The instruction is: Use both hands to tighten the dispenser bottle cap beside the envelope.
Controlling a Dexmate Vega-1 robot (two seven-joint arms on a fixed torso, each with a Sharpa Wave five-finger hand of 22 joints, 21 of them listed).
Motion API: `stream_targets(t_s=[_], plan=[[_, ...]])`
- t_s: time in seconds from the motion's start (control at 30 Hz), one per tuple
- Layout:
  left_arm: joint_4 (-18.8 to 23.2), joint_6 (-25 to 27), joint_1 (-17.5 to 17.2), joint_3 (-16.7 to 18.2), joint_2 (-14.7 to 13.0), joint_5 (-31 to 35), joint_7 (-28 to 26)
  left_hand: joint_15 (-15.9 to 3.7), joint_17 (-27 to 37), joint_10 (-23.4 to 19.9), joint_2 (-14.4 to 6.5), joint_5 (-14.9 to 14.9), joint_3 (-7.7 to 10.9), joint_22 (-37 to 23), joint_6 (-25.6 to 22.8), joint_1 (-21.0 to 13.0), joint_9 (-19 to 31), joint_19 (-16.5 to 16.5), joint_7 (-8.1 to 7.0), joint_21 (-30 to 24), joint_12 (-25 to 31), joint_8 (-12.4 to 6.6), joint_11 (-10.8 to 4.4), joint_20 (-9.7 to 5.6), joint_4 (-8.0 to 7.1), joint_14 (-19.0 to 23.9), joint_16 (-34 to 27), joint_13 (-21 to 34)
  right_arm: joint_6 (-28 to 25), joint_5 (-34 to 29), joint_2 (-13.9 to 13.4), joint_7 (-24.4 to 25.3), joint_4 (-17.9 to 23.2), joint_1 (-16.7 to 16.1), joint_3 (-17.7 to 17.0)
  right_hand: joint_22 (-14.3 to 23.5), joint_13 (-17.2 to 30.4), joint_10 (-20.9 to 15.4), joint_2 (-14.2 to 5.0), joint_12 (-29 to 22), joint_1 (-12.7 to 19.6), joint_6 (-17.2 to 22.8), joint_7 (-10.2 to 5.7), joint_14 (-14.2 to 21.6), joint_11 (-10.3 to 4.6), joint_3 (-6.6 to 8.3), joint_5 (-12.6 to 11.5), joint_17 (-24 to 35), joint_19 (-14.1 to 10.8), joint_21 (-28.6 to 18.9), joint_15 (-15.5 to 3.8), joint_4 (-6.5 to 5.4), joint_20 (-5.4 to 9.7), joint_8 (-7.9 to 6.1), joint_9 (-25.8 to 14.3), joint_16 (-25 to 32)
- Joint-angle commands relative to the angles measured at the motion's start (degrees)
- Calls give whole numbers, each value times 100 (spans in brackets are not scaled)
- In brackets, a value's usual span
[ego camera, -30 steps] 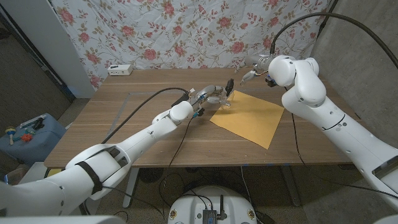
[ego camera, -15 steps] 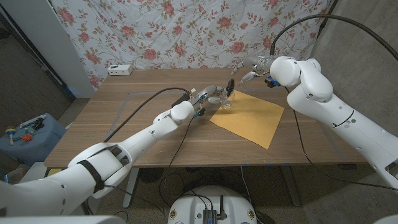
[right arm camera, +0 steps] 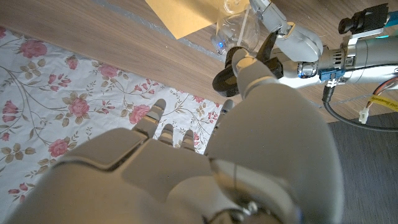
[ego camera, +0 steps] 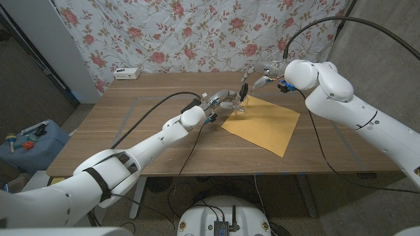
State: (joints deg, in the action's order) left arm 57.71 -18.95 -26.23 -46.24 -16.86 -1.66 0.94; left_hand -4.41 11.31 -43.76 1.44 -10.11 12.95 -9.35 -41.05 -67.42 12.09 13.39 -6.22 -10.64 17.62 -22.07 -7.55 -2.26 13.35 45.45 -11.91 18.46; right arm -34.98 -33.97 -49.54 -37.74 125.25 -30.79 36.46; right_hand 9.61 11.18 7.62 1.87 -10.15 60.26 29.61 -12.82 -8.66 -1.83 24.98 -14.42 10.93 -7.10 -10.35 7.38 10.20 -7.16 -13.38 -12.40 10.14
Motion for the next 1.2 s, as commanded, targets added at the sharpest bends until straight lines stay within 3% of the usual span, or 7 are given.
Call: stream_targets(t_s=[0.03, 0.73, 1.2], plan=[[97, 68, -37, -1, -32, 4, -25, -611, 23, -474, -724, -44, 493, -6, -933, 498, 21, 47, 86, 19, 10, -119, -197, -522, -472, 131, -34, 1211, -133, 455, -115, 151, -67, 310, 357, -3, 14, 64, 1, -32, 60, 83, 8, -57, 16, 43, -19, 10, 27, -9, 3, -6, -15, -42, -30, 22], [226, 96, -110, 4, -70, 17, -57, -605, 32, -484, -720, -44, 497, -6, -952, 491, 21, 55, 87, 16, 2, -123, -203, -512, -463, 133, -39, 1223, -797, 401, -112, -269, -40, 807, 876, 0, 10, 310, 8, -21, -58, 131, 11, -181, 202, -30, 14, 39, 50, -19, 77, -136, -38, -14, 2, 57], [408, 185, -194, 20, -139, 42, -93, -613, 33, -488, -717, -43, 496, -7, -953, 489, 21, 57, 85, 16, -3, -122, -204, -511, -460, 137, -42, 1230, -874, 663, -173, -11, 22, 758, 843, 2, 9, 177, -3, -129, -548, 185, 27, -67, 310, -230, 116, 66, -74, -65, 96, -373, 31, 33, 34, 150]])
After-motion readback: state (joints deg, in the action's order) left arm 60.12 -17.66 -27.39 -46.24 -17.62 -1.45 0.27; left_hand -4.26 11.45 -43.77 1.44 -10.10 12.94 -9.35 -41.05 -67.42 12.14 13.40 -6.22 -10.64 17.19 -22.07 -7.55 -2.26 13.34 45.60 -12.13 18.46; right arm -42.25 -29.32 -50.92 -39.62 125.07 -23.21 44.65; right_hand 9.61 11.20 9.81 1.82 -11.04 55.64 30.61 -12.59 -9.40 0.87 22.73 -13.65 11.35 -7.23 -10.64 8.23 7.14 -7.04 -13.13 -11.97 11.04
